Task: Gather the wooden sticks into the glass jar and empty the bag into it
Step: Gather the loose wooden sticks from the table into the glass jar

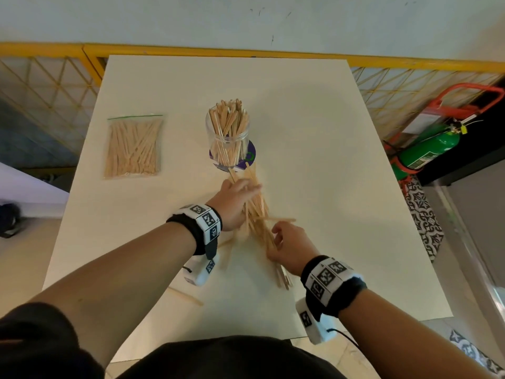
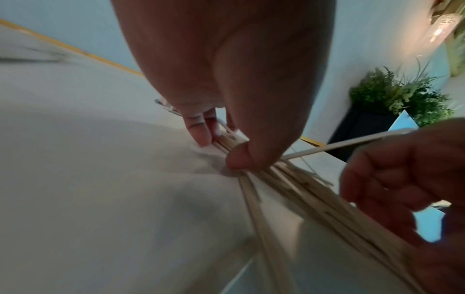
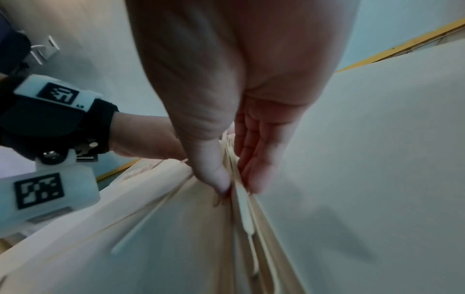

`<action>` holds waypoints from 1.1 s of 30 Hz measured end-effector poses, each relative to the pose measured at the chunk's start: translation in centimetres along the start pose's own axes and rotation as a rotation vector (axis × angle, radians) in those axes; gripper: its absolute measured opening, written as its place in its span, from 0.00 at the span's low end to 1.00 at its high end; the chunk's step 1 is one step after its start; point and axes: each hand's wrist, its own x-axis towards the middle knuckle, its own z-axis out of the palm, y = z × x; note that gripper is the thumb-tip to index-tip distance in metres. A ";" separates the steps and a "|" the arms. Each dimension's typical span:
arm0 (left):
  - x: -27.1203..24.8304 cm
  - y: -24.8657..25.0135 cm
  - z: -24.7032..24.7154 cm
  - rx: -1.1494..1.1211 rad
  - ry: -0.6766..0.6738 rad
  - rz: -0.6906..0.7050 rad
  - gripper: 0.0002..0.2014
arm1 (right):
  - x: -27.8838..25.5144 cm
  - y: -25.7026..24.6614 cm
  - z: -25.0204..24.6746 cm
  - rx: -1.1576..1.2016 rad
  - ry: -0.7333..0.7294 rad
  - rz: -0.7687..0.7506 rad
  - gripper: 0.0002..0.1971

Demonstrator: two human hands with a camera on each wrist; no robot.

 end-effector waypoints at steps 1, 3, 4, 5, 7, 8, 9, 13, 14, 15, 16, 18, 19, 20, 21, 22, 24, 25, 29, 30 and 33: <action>0.3 0.1 0.0 0.011 0.012 0.025 0.37 | 0.5 -0.2 -0.1 0.029 0.014 -0.005 0.21; 0.7 0.1 0.0 0.011 0.074 0.071 0.28 | 1.2 -0.5 -0.6 0.073 0.057 -0.024 0.19; 0.8 0.0 -0.1 -0.002 0.094 0.093 0.25 | 1.3 -0.4 -1.0 0.101 0.085 -0.026 0.18; 0.8 -0.4 -0.1 -0.013 0.106 0.114 0.24 | 1.2 -0.2 -1.6 0.133 0.114 -0.018 0.19; 0.7 -1.4 -0.4 0.018 0.140 0.159 0.23 | 0.9 0.5 -2.8 0.176 0.175 0.010 0.20; 0.6 -1.9 -0.6 0.047 0.183 0.177 0.23 | 0.8 0.8 -3.4 0.170 0.217 0.020 0.20; 0.7 -2.5 -0.8 0.063 0.233 0.183 0.23 | 0.6 0.8 -3.8 0.149 0.268 0.021 0.20; 1.5 -3.2 -1.9 0.040 0.129 0.147 0.35 | 1.0 -1.1 -3.8 -0.146 0.319 -0.078 0.41; 1.8 -3.0 -2.0 0.067 0.035 0.139 0.40 | 1.3 -1.7 -3.4 -0.236 0.248 -0.072 0.51; 2.1 -2.8 -2.0 0.117 -0.053 0.125 0.44 | 1.6 -2.1 -2.7 -0.309 0.168 -0.044 0.59; 2.4 -2.7 -2.0 0.175 -0.115 0.114 0.47 | 1.9 -2.4 -2.0 -0.364 0.102 -0.009 0.65; 2.8 -2.7 -2.0 0.264 -0.123 0.138 0.47 | 2.2 -2.4 -0.7 -0.440 0.048 0.030 0.69; 2.9 -2.8 -1.8 0.285 -0.096 0.174 0.45 | 2.3 -2.3 -0.2 -0.456 0.053 0.025 0.67; 3.0 -3.0 -1.7 0.284 -0.068 0.213 0.41 | 2.4 -2.1 0.0 -0.445 0.071 0.009 0.63; 3.0 -3.2 -1.6 0.265 -0.045 0.251 0.37 | 2.6 -1.9 0.0 -0.407 0.089 -0.010 0.57; 2.8 -3.3 -1.4 0.233 -0.028 0.278 0.34 | 2.9 -1.6 -0.1 -0.349 0.100 -0.030 0.51; 2.2 -3.2 -1.1 0.139 0.008 0.312 0.27 | 3.4 -1.0 -0.6 -0.231 0.118 -0.068 0.38; 1.9 -3.0 -0.8 0.085 0.032 0.324 0.24 | 3.6 -0.8 -0.8 -0.195 0.126 -0.087 0.32; 1.2 -2.4 0.2 -0.048 0.040 0.310 0.31 | 4.4 -0.6 -1.3 -0.210 0.099 -0.133 0.20; 1.1 -2.3 0.4 0.003 0.038 0.305 0.38 | 4.6 -0.8 -1.3 -0.235 0.095 -0.145 0.17; 1.0 -1.9 1.0 0.258 0.042 0.275 0.48 | 5.0 -1.0 -1.3 -0.420 0.084 -0.211 0.13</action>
